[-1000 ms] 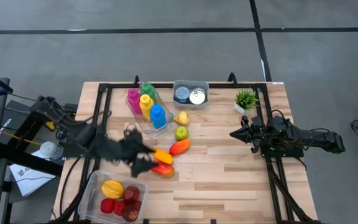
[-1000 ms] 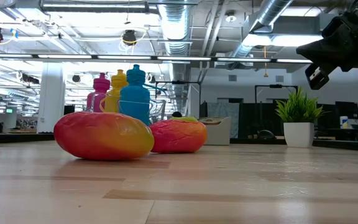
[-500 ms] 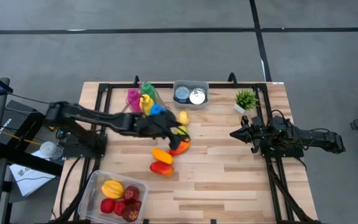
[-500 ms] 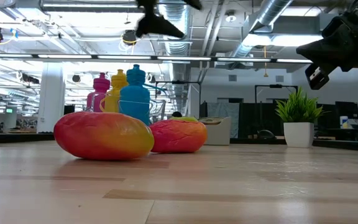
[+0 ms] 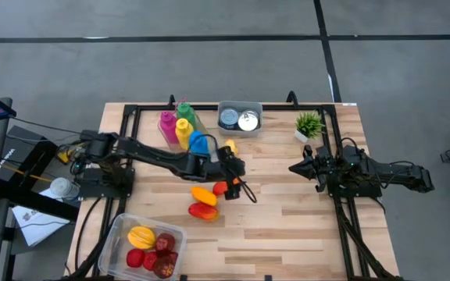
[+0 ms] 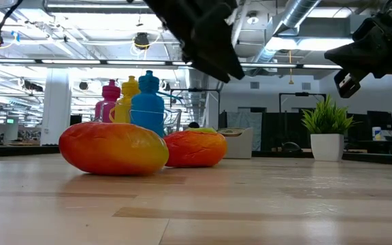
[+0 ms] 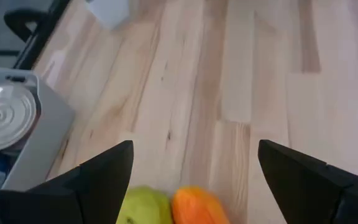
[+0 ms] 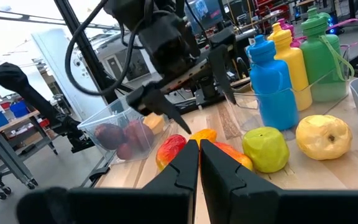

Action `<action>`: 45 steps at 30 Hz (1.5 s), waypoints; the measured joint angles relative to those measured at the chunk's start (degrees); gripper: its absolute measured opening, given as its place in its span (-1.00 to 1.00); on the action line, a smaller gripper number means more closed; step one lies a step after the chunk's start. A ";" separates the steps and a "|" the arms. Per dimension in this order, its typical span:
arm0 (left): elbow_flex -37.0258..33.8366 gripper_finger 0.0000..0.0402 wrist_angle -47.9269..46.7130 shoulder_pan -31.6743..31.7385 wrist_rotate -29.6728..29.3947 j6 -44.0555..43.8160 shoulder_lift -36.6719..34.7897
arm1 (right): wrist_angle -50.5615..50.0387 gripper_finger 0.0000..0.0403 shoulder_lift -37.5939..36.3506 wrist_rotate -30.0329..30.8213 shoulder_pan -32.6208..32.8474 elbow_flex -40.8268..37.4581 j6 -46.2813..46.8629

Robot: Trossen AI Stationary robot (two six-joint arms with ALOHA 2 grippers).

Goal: Pick & Place Food Item
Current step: Put the green apple into the white bin

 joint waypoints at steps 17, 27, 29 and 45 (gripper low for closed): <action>3.10 0.54 -11.72 5.74 3.12 -3.19 2.60 | 0.07 -0.94 0.00 -0.02 0.00 0.00 0.00; 3.11 0.58 -11.75 6.65 2.55 -3.17 4.45 | 0.02 -0.94 0.02 0.00 -0.02 0.00 0.00; 3.08 0.61 -12.42 6.71 2.44 -3.17 5.51 | 0.09 -0.94 0.00 0.00 0.00 0.00 0.00; 3.08 0.71 -13.24 6.68 3.45 -8.37 9.20 | 0.02 -0.94 0.01 0.00 -0.02 0.00 0.01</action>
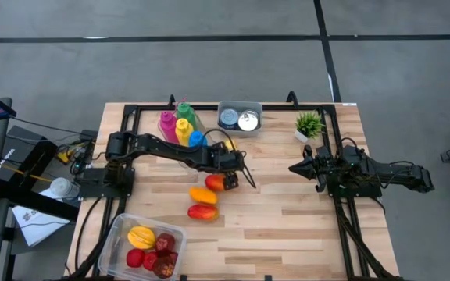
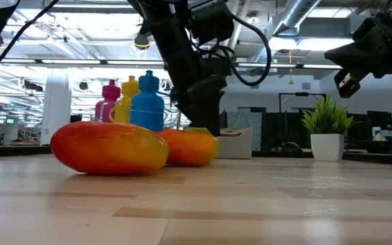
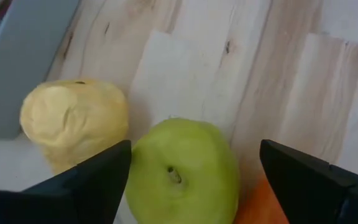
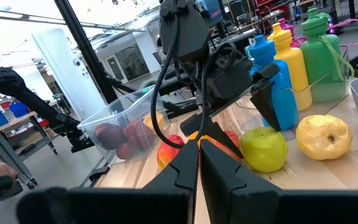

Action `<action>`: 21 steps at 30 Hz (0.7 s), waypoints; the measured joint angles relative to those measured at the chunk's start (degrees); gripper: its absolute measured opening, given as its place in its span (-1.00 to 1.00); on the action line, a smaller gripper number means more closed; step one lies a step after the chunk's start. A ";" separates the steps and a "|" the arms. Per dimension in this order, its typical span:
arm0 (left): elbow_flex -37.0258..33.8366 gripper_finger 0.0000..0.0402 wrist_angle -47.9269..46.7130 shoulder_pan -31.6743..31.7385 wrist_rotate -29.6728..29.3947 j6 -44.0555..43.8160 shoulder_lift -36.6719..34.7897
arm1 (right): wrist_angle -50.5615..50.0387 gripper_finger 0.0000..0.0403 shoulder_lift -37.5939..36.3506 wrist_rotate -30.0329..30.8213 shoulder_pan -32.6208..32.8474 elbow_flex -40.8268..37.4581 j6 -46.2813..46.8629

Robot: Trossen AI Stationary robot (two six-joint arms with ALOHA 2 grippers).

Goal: Pick & Place Food Item
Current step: Put the green apple into the white bin

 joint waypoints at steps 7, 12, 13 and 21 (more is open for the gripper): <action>0.13 0.57 0.39 -0.35 2.59 -2.25 0.22 | -0.02 -0.94 -0.01 0.00 0.00 0.00 0.00; 0.11 0.55 0.10 -1.06 2.30 -0.58 0.29 | -0.02 -0.94 -0.01 -0.01 0.02 0.00 -0.01; 0.11 0.55 -0.02 -1.14 2.33 0.08 0.29 | -0.02 -0.94 -0.01 0.00 0.00 0.00 -0.01; 0.09 0.56 0.10 -2.25 2.76 -1.19 0.33 | -0.02 -0.94 -0.01 0.00 0.01 0.00 0.00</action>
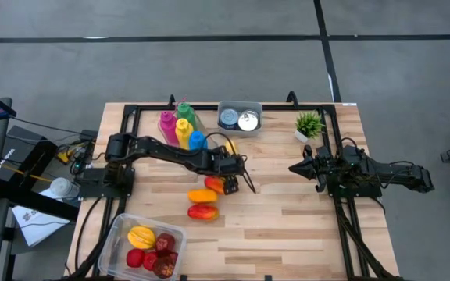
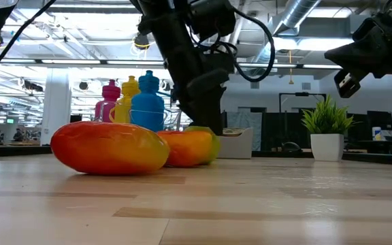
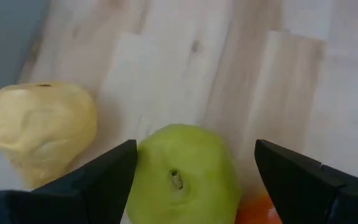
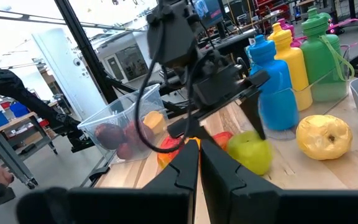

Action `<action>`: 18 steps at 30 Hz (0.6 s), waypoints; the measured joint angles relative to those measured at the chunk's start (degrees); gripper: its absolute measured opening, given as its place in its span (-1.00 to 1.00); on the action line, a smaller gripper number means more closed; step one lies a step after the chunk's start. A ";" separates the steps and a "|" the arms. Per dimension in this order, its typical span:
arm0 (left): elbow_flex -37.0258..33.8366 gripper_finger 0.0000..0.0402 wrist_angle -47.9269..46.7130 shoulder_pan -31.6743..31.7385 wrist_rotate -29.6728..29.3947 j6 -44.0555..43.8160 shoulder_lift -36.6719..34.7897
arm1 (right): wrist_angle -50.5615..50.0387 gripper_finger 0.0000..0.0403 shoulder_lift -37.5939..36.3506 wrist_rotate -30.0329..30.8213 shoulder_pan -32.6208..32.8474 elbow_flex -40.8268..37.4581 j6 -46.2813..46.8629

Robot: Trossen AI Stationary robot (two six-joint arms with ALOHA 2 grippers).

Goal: Pick & Place Food Item
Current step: Put the green apple into the white bin

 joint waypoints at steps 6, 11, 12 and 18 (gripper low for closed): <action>-0.38 0.54 1.89 -3.71 5.35 -1.72 0.43 | 0.00 -0.94 0.01 0.00 0.00 0.00 0.00; -0.22 0.54 4.02 -6.72 4.81 -1.32 0.28 | 0.00 -0.94 0.01 -0.02 -0.01 0.00 0.00; -0.25 0.54 3.82 -7.02 4.55 -1.31 0.31 | 0.00 -0.94 0.00 0.00 0.01 0.00 0.00; -0.22 0.54 3.75 -8.51 9.04 -2.12 -1.26 | 0.00 -0.94 0.02 0.00 -0.01 0.00 0.01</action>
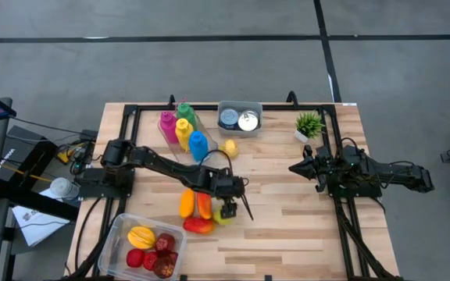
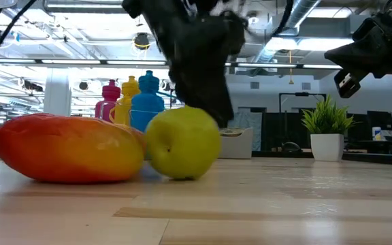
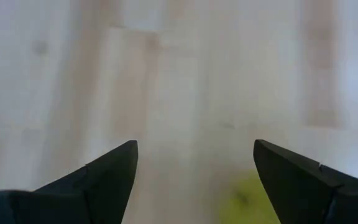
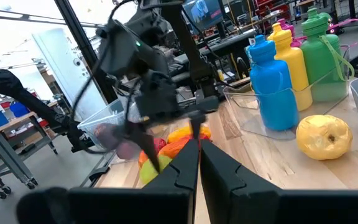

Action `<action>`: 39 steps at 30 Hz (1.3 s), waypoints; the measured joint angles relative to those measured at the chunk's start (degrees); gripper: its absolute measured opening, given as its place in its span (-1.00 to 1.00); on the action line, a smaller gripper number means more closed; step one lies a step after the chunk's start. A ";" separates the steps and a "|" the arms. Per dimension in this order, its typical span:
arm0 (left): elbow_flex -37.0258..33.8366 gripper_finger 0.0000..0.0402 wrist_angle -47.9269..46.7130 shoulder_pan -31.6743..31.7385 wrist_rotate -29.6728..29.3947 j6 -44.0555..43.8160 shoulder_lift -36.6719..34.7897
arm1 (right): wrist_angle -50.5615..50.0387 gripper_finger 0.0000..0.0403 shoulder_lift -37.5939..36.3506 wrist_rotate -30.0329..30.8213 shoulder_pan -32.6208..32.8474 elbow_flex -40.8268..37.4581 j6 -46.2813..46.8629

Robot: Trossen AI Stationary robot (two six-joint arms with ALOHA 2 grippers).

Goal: Pick & Place Food Item
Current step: Put the green apple into the white bin

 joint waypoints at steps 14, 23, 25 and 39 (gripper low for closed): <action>0.07 0.54 1.49 -7.13 -1.33 15.07 -7.83 | -0.03 -0.94 0.00 0.00 0.02 0.00 0.00; 0.07 0.66 3.59 -4.35 -1.57 15.94 -6.76 | 0.00 -0.94 0.00 0.00 0.02 0.00 -0.02; 0.09 0.72 3.95 -4.01 -0.91 16.36 -6.55 | 0.00 -0.94 0.00 0.00 0.01 0.00 -0.02; -7.36 0.92 5.52 -0.75 -0.75 15.90 -5.58 | -0.02 -0.94 0.00 0.00 0.00 0.00 0.00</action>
